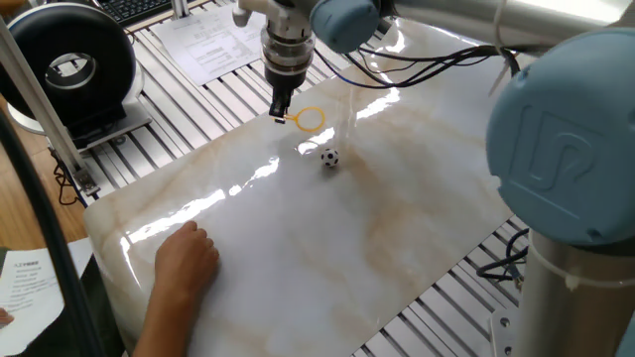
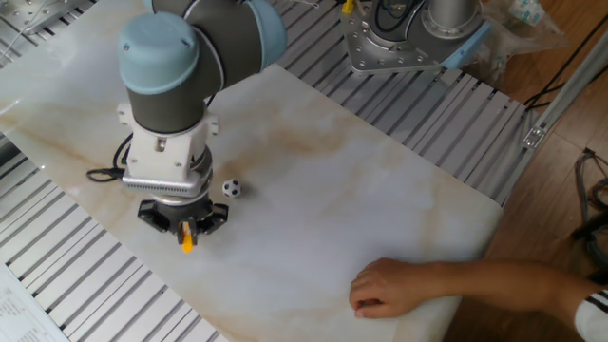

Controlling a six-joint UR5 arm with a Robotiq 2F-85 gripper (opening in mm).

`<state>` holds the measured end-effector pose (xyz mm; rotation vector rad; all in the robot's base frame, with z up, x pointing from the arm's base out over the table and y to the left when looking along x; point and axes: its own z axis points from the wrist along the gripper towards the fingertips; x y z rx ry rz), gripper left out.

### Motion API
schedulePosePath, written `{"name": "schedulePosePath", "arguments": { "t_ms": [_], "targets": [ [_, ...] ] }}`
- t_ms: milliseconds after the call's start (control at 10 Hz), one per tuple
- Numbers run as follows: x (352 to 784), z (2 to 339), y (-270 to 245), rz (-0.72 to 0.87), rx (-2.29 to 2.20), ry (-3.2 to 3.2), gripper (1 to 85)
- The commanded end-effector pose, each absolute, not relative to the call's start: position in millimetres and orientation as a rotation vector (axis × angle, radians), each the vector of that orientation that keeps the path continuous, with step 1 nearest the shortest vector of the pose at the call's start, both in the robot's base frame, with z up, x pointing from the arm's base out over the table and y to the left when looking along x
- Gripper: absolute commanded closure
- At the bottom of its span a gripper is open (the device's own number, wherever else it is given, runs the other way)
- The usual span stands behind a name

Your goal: Remove the bubble ring from the ball

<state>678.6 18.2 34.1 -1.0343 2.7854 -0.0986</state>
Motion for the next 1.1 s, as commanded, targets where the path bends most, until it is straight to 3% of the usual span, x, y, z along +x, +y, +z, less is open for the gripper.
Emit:
{"name": "schedulePosePath", "arguments": {
  "t_ms": [0, 100, 400, 500, 900, 1000],
  "targets": [
    [684, 27, 16, -0.112, -1.133, 2.745, 60.3],
    [681, 27, 16, -0.107, -1.158, 2.745, 51.0],
    [677, 27, 18, -0.089, -1.169, 2.751, 41.0],
    [677, 27, 18, -0.082, -1.150, 2.759, 44.3],
    [664, 50, -6, -0.149, -0.757, 2.903, 84.3],
    [659, 57, -14, -0.175, -0.659, 2.927, 84.3]
  ]
}}
